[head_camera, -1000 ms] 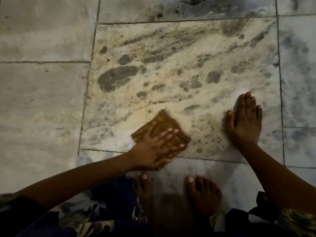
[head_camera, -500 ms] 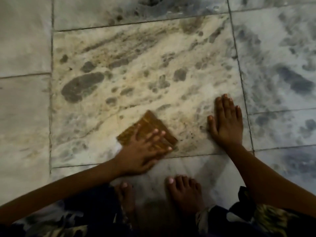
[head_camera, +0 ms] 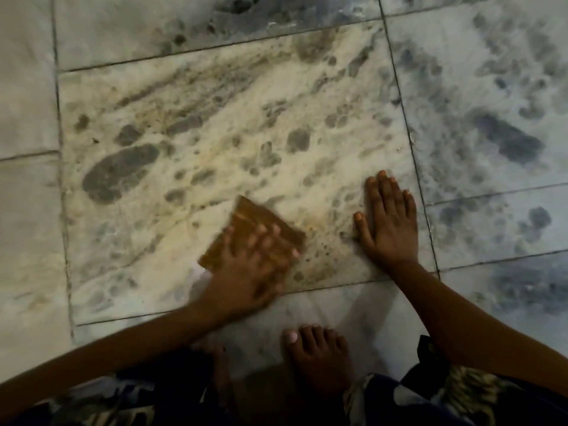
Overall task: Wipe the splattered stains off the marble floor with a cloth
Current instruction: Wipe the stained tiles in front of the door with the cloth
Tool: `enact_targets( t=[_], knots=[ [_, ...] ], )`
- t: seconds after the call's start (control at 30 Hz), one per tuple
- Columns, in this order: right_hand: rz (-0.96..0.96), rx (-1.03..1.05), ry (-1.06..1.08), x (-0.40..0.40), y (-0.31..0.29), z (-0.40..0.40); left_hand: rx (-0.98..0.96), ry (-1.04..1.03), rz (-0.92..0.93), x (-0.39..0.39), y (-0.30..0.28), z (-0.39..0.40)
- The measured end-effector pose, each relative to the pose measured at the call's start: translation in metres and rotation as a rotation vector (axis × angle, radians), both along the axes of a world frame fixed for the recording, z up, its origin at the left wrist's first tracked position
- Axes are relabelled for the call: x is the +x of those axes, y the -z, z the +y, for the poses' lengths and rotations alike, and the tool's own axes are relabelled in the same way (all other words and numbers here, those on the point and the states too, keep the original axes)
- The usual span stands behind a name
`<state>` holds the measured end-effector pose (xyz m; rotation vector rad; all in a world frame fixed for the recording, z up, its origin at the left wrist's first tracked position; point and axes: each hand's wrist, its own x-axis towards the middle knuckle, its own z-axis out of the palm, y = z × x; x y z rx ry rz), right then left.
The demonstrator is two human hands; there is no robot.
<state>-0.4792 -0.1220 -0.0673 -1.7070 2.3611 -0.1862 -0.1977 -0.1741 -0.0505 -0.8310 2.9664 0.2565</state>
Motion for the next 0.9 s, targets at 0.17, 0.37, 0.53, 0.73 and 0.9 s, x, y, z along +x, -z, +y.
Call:
enact_targets(
  t=[0.17,0.37,0.53,0.73,0.9],
  knots=[
    [-0.009,-0.022,-0.002,0.001,-0.002,0.0,0.026,0.358,0.054,-0.062,0.01,0.003],
    [-0.02,-0.029,0.003,0.003,-0.003,0.0,0.056,-0.08,-0.035,-0.074,0.002,-0.075],
    [-0.03,-0.026,0.004,0.003,-0.004,-0.001,0.019,-0.543,-0.061,-0.002,-0.001,-0.103],
    [-0.021,-0.022,0.006,0.004,-0.004,0.0,0.007,-0.335,-0.041,-0.006,0.004,0.013],
    [-0.034,-0.018,0.052,0.014,-0.004,-0.003,0.069,-0.092,-0.031,-0.067,0.001,-0.026]
  ],
)
